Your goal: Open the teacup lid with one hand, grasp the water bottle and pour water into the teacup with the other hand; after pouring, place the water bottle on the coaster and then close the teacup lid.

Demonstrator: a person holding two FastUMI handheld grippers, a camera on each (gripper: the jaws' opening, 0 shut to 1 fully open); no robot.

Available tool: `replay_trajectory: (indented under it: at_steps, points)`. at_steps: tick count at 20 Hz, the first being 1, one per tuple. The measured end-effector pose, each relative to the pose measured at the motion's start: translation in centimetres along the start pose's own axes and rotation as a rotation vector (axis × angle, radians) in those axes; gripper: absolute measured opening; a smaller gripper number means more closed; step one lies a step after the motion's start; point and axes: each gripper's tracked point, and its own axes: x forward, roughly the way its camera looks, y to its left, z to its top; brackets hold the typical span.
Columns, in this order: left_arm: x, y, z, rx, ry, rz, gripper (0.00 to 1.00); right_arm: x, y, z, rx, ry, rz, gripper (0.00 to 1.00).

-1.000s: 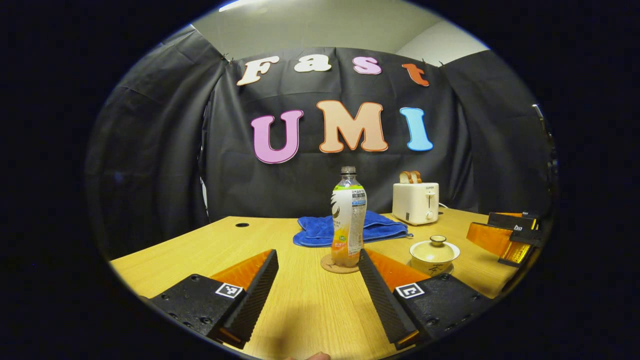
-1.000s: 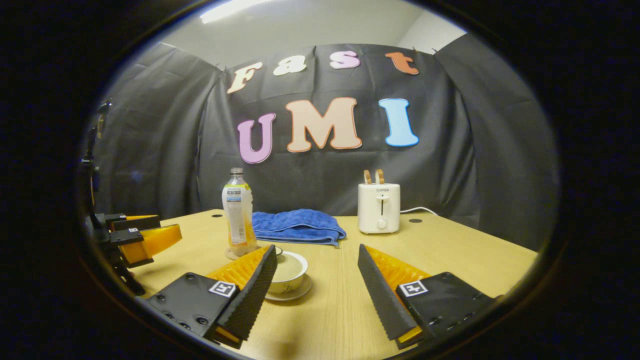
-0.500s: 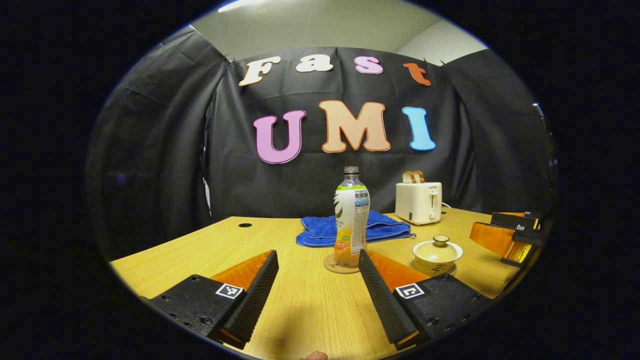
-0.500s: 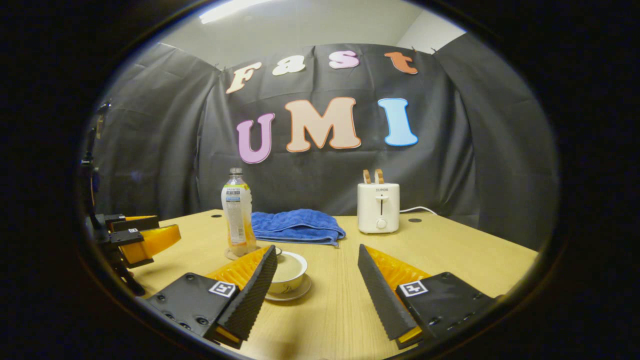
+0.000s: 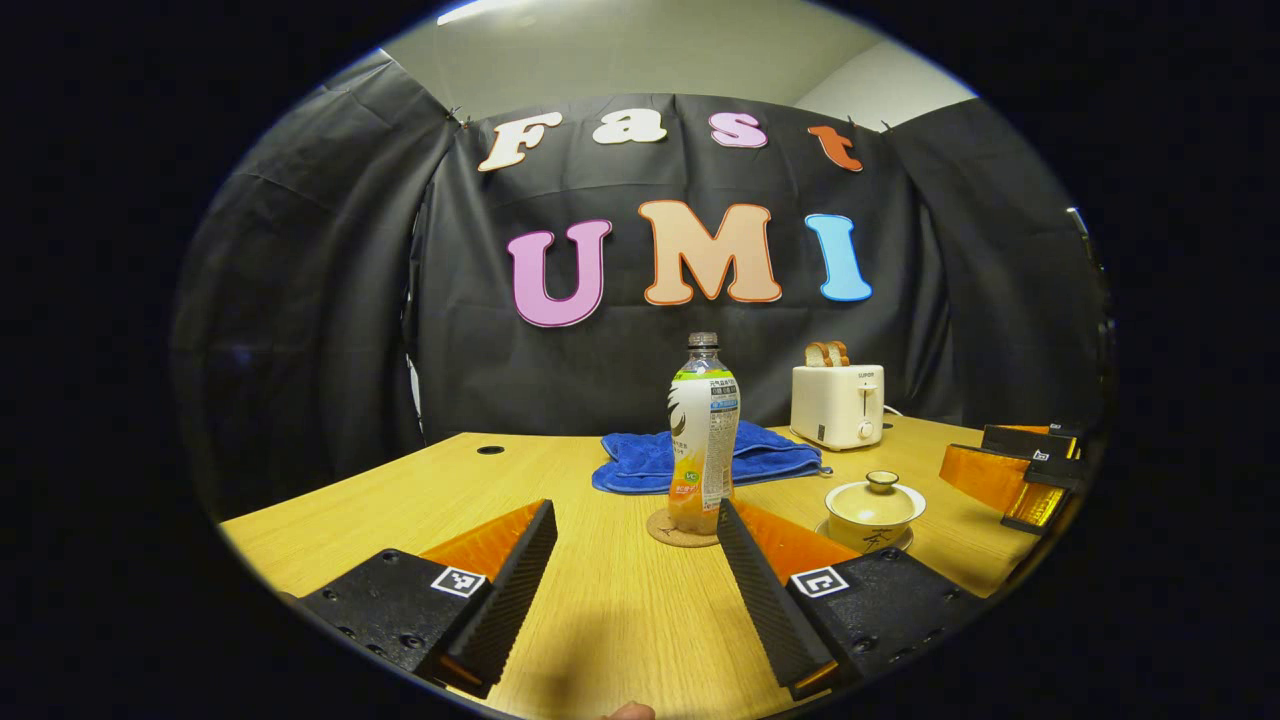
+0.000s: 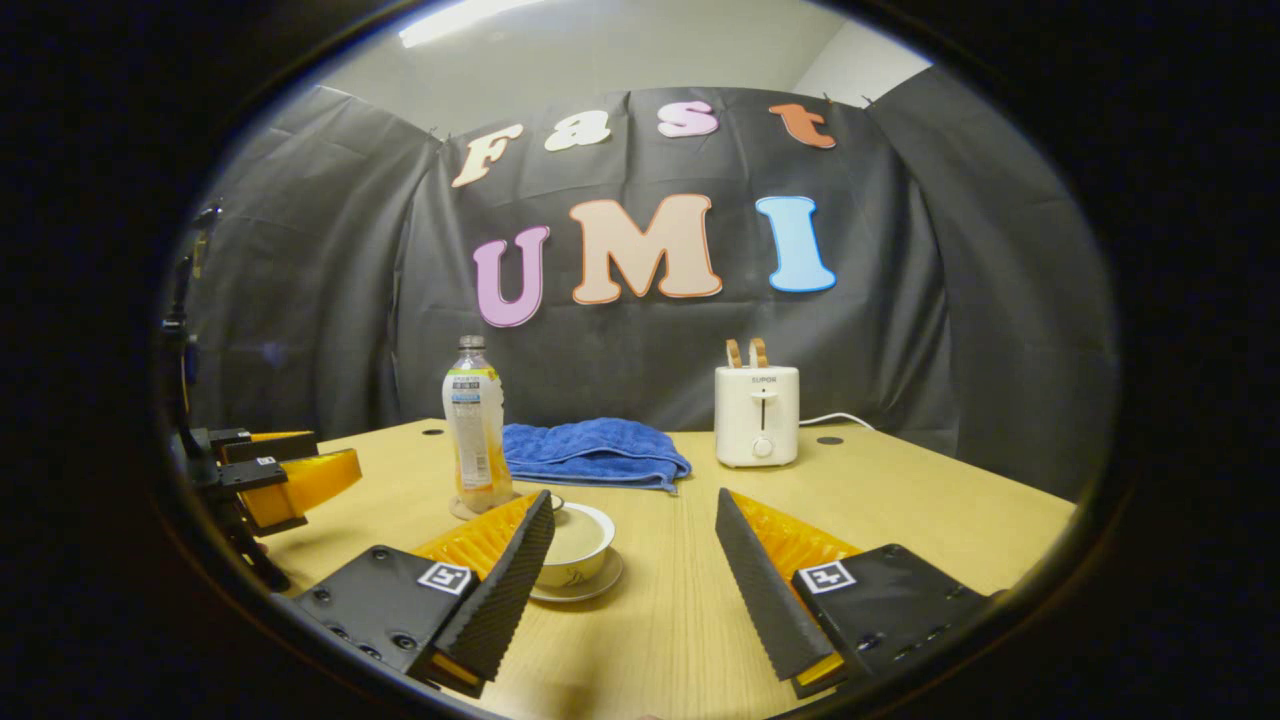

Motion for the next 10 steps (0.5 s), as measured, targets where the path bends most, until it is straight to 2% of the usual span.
replay_trajectory:
  at_steps: [10]
  points:
    - [0.03, -0.03, 0.05, 0.0, -0.001, -0.004, 0.94, -0.04, 0.0, -0.04, 0.0, -0.001, 0.0, 1.0]
